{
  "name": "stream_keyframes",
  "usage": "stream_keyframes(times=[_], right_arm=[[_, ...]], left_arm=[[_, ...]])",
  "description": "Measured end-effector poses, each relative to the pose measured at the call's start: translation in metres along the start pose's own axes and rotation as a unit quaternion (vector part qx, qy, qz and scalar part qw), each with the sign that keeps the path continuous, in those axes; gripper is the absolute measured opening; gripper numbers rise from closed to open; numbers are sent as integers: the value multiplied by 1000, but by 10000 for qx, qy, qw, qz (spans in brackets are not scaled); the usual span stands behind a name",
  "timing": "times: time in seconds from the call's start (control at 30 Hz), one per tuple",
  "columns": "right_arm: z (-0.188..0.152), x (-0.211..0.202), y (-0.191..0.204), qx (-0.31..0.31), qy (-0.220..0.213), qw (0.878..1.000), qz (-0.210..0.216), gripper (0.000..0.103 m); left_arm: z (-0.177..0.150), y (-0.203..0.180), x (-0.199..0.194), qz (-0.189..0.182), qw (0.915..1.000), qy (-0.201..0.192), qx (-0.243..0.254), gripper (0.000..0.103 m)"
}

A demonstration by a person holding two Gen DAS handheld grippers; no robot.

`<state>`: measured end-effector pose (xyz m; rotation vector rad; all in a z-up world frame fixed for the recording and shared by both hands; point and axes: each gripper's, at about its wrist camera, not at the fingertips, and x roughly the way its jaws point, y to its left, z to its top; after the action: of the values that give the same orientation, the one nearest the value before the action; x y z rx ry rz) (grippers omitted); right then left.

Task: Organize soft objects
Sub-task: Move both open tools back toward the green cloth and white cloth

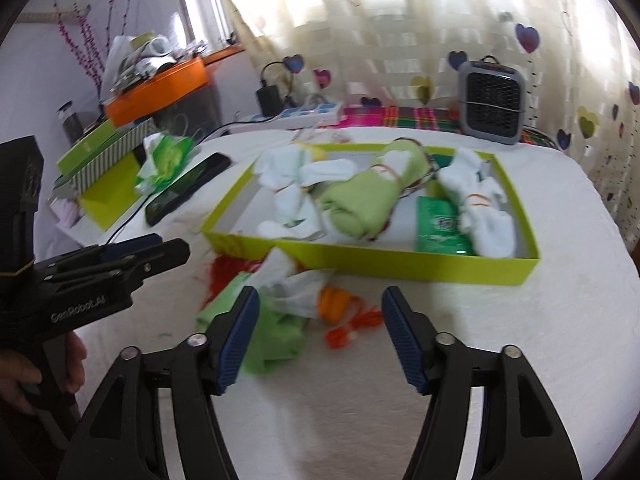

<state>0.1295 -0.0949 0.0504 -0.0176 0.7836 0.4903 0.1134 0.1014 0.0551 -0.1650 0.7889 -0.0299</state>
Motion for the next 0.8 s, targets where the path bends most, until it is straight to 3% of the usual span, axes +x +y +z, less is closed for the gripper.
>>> stream_keyframes(times=[0.53,0.8], right_arm=[[-20,26,52,-647,476,9963,288,68],[-26,41,63,-982,683,9928,-53,68]], left_arm=[[-10,25,1,-33,9996,80,-262,47],[-11,28,3,-78,9995,126,-292,47]])
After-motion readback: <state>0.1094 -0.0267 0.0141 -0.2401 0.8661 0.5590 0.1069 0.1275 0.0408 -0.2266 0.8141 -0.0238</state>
